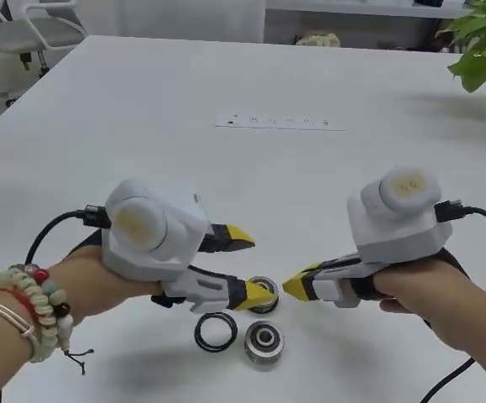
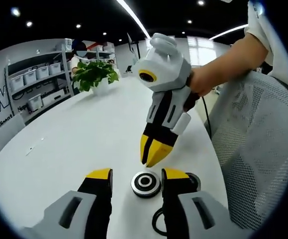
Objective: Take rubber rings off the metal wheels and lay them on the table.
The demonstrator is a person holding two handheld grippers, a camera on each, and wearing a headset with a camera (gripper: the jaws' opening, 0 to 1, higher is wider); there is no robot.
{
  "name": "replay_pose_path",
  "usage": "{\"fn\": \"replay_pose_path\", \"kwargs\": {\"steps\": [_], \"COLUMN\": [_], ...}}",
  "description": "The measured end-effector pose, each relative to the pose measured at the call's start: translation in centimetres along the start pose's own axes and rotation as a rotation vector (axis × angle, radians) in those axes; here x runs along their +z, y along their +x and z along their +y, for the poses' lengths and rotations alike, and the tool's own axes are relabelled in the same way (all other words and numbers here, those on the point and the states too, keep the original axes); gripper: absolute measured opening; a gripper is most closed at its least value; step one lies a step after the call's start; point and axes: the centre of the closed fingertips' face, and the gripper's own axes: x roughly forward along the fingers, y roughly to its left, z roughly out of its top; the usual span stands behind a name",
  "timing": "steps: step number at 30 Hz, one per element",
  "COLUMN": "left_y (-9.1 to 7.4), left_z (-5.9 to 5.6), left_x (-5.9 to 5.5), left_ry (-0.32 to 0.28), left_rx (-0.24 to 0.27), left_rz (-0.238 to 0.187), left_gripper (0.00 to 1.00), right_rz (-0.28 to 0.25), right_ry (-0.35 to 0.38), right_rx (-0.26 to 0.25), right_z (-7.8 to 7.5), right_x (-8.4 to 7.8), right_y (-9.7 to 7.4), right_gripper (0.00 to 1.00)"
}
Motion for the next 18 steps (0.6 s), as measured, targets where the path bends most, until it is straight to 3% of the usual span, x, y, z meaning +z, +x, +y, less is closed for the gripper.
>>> {"fn": "replay_pose_path", "kwargs": {"steps": [6, 11, 13, 18], "left_y": [0.8, 1.0, 1.0, 0.9], "left_z": [-1.0, -1.4, -1.2, -0.9], "left_x": [-0.4, -1.2, -1.6, -1.8], "left_ry": [0.013, -0.008, -0.014, -0.061], "left_rx": [-0.034, -0.051, -0.048, -0.041], "left_rz": [0.015, 0.030, 0.045, 0.036], "left_gripper": [0.25, 0.09, 0.10, 0.11], "right_rz": [0.041, 0.064, 0.059, 0.048], "right_ry": [-0.022, -0.070, -0.085, -0.134], "right_rx": [0.016, 0.021, 0.035, 0.058], "right_z": [0.4, 0.8, 1.1, 1.8], "right_x": [-1.0, -1.3, -1.2, -1.0], "right_y": [0.4, 0.6, 0.6, 0.8], "right_gripper": [0.04, 0.05, 0.07, 0.13]}}
